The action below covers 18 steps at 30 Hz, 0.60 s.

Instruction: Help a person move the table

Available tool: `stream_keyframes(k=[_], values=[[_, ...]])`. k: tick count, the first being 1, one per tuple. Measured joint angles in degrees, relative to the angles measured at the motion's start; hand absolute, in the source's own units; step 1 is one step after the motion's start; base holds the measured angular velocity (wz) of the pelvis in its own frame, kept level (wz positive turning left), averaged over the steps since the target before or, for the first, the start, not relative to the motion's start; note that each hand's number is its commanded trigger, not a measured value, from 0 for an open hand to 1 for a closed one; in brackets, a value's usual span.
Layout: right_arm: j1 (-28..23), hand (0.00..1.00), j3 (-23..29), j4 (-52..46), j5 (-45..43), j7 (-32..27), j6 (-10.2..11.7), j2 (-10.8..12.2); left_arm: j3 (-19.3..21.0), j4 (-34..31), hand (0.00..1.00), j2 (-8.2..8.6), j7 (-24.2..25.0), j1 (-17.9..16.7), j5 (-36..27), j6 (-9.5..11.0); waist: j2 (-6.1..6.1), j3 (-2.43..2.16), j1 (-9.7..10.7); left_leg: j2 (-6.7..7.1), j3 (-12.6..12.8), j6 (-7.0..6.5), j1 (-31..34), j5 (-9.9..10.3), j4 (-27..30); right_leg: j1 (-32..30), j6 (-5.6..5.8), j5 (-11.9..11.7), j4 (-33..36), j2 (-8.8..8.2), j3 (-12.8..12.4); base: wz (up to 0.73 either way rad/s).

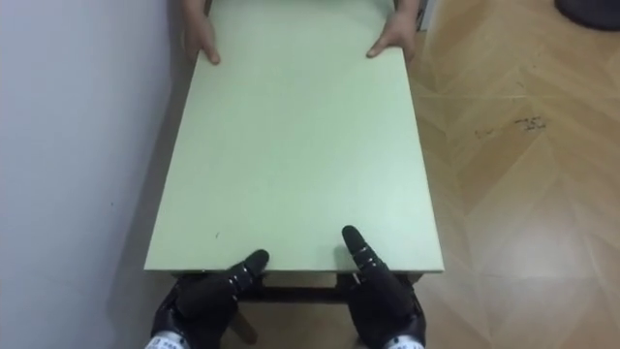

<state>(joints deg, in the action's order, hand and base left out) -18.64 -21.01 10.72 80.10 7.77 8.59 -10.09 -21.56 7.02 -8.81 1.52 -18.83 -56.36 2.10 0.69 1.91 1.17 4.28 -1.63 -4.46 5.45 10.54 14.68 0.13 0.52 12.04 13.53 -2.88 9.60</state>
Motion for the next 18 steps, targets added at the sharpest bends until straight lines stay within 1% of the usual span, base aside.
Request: stream_keyframes(k=[2, 6, 7, 9, 10, 13, 15, 17, 18], values=[[-0.07, 0.00, 0.16, 0.35, -1.57, 0.49, -0.50, -0.18, 0.01, 0.36, 0.00, 0.09, 0.09, 0.00, 0.43, -0.49, 0.14, -0.41, 0.01, 0.01, 0.01, 0.00, -0.24, -0.01, -0.07, 0.30, 0.00, 0.00, 0.00, 0.00, 0.00, 0.00], [-0.08, 0.00, 0.24, 0.72, -2.50, 1.52, -1.16, -0.95, 0.02, 0.68, 0.00, 0.27, 0.36, 0.01, 1.10, -0.98, 0.13, -0.53, 0.02, -0.01, 0.02, -0.01, -1.23, -0.01, -0.31, 1.25, 0.00, 0.00, -0.11, -0.01, 0.03, 0.00], [-0.14, 0.00, 0.24, 0.84, -3.18, 2.27, -1.17, -0.97, 0.03, 0.80, 0.00, 0.26, 0.51, 0.02, 1.54, -0.99, 0.11, -0.64, 0.06, -0.01, 0.02, 0.00, -1.26, -0.01, -0.34, 1.30, 0.00, 0.00, -0.14, -0.01, 0.09, 0.00], [-0.14, 0.00, 0.34, 0.63, -3.88, 5.24, -1.42, -0.91, 0.02, 0.83, 0.00, 0.02, 1.37, 0.02, 2.36, -1.10, 0.09, -0.69, 0.10, -0.02, -0.04, 0.03, -1.25, -0.04, -0.35, 1.31, 0.00, 0.00, -0.17, 0.00, 0.14, 0.00], [-0.13, 0.00, 0.50, 0.77, -3.87, 5.55, -2.15, -0.58, 0.07, 0.83, 0.00, 0.03, 1.90, 0.03, 2.56, -1.40, 0.13, -0.76, 0.07, -0.02, -0.06, 0.03, -1.27, -0.05, -0.34, 1.37, 0.00, 0.00, -0.20, 0.00, 0.18, 0.00], [-0.09, 0.00, 0.92, 0.83, -4.24, 6.81, -3.21, -0.63, 0.12, 0.83, 0.00, -0.03, 3.40, 0.25, 2.97, -1.70, 0.12, -0.81, 0.05, 0.01, -0.10, 0.03, -1.33, -0.05, -0.34, 1.76, -0.06, -0.04, -0.80, 0.02, 0.17, 0.00], [-0.19, 0.00, 0.98, 0.98, -7.93, 7.54, -3.48, -0.79, 0.15, 0.83, 0.00, -0.51, 4.09, 0.25, 3.68, -1.72, 0.07, -0.78, 0.08, 0.00, -0.06, 0.03, -1.40, -0.05, -0.42, 1.82, -0.06, -0.05, -0.90, 0.03, 0.22, 0.00], [-0.18, 0.00, 0.88, 1.16, -13.42, 9.16, -4.86, -0.93, 0.22, 0.83, 0.00, -0.95, 4.36, 0.33, 4.90, -1.77, -0.18, -0.80, 0.10, 0.01, -0.06, 0.03, -1.33, -0.05, -0.41, 1.82, -0.08, -0.06, -0.93, 0.04, 0.41, 0.00], [-0.16, 0.00, 0.82, 1.25, -14.39, 9.32, -5.07, -0.93, 0.16, 0.83, 0.00, -1.05, 4.40, 0.33, 5.23, -1.78, -0.26, -0.82, 0.10, 0.01, -0.06, 0.03, -1.32, -0.05, -0.40, 1.86, -0.08, -0.07, -0.93, 0.04, 0.50, 0.05]])
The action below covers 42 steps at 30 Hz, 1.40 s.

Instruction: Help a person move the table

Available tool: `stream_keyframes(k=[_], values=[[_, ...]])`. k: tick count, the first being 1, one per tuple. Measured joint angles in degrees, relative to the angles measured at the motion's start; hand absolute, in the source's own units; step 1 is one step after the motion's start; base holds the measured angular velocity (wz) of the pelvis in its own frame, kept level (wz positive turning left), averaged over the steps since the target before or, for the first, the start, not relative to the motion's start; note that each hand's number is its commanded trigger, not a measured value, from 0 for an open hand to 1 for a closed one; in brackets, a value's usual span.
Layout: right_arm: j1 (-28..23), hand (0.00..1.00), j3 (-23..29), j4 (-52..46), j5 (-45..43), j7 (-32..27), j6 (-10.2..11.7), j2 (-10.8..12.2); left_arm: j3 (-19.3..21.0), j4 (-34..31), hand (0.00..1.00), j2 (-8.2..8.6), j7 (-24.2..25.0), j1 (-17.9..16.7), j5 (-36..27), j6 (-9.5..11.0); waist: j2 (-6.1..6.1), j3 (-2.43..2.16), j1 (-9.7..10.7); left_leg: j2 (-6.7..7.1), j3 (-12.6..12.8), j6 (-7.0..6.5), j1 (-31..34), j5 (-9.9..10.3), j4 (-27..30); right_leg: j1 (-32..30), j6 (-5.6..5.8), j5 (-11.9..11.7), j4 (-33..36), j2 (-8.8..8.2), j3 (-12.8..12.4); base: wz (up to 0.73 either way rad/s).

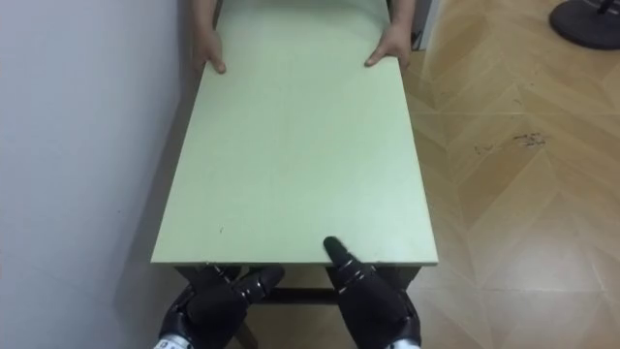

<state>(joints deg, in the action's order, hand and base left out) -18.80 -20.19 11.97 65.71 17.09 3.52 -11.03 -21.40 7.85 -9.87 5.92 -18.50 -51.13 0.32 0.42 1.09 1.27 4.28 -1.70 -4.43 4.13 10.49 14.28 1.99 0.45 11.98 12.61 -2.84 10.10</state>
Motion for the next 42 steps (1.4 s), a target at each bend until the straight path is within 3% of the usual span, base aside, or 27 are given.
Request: stream_keyframes(k=[4, 7, 15, 21, 30, 36, 42], values=[[1.80, 0.00, -1.01, 3.18, -10.27, 4.20, -1.32, -0.51, -0.10, 0.48, 0.00, -0.57, 1.94, 0.18, 4.31, -0.06, -0.97, -0.30, -0.03, -0.03, -0.05, 0.00, 0.11, 0.01, 0.00, 0.01, 0.01, -0.02, 0.00, -0.01, 0.14, 0.02], [3.49, 0.00, -0.89, 6.17, -15.50, 7.54, -2.26, -0.52, -0.15, 4.28, 0.00, -1.54, 3.46, 1.35, 5.47, -0.08, -1.36, -0.52, 0.04, 0.06, -0.06, -0.01, -0.19, 0.01, -0.02, 0.41, 0.04, -0.04, -0.17, -0.02, 0.18, 0.02], [4.73, 0.00, -0.65, 14.85, -22.38, 10.47, -3.71, -1.21, 0.66, 10.78, 0.00, -2.91, 3.81, 1.86, 5.87, -0.67, -1.26, -0.34, -0.09, 0.07, -0.21, -0.04, -1.12, 0.04, -0.34, 1.77, 0.23, -0.25, -1.08, -0.02, 0.20, 0.02], [5.91, 0.00, -0.63, 21.19, -29.45, 7.80, -4.65, -2.70, 0.78, 18.07, 0.00, -4.35, 3.80, 2.51, 6.94, -0.96, -1.03, -0.25, -0.16, 0.05, -0.26, -0.04, -0.98, 0.04, -0.59, 1.46, 0.23, -0.25, -1.09, -0.02, 0.26, 0.00], [6.93, 0.00, 2.14, 32.75, -34.81, 2.73, -4.24, -2.18, 1.19, 28.36, 0.00, -4.12, 3.75, 2.86, 12.59, -1.06, -1.52, -0.23, -0.11, 0.17, -0.48, -0.03, -1.75, 0.04, -1.02, 2.52, 0.24, -0.26, -2.06, -0.02, 0.96, 0.00], [8.28, 0.00, 3.62, 42.24, -36.72, -2.12, -2.99, -1.99, 3.56, 37.93, 0.00, -2.39, 2.80, 5.37, 14.45, 1.40, -1.51, -0.39, -0.35, 0.11, -0.20, -0.02, -1.78, 0.04, -1.13, 2.43, 0.22, -0.28, -2.04, 0.02, 0.72, -0.01], [8.58, 0.00, 7.73, 49.91, -36.56, -6.04, -2.42, 0.89, 5.57, 47.04, 0.00, -0.77, 0.83, 6.11, 17.81, 1.57, -1.49, -0.59, -0.16, 0.02, 0.17, -0.02, -3.25, 0.02, -2.16, 3.07, 0.21, -0.28, -2.24, 0.04, -0.01, -0.08]])
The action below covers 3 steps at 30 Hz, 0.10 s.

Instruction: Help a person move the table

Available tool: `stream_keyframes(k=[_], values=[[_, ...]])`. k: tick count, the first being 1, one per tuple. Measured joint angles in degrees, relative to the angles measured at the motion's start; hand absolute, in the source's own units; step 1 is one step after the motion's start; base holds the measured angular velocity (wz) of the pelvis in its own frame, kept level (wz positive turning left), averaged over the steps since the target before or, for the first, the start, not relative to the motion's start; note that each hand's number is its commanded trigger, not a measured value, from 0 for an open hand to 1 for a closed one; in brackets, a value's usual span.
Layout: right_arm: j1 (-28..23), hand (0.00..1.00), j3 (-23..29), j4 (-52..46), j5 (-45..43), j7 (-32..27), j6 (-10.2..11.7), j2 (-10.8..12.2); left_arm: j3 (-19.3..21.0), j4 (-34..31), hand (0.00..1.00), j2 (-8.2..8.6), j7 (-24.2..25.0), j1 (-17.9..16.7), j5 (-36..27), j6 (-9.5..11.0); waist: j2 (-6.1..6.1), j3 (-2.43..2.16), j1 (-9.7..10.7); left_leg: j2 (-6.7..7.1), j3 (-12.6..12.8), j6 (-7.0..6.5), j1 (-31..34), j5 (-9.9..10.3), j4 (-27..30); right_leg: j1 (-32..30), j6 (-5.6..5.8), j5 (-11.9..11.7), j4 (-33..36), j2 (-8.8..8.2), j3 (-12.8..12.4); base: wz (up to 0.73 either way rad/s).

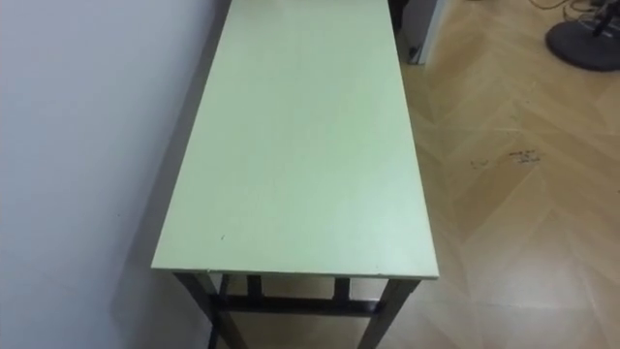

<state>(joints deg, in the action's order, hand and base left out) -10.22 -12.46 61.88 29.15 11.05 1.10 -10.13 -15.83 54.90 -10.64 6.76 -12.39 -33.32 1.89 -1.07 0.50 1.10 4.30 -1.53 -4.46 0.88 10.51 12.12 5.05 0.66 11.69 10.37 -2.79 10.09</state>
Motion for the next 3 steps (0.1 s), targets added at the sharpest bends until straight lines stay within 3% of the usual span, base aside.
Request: stream_keyframes(k=[3], values=[[0.04, 0.00, 0.40, 1.40, 0.02, -1.85, 0.21, 0.98, 3.21, 0.86, 0.00, 1.33, -0.95, -0.48, 4.36, 0.21, -0.04, -0.04, -0.07, 0.07, 0.06, -0.01, -1.38, 0.00, -0.82, 1.22, 0.00, 0.00, -0.65, 0.01, -0.41, -0.04]])
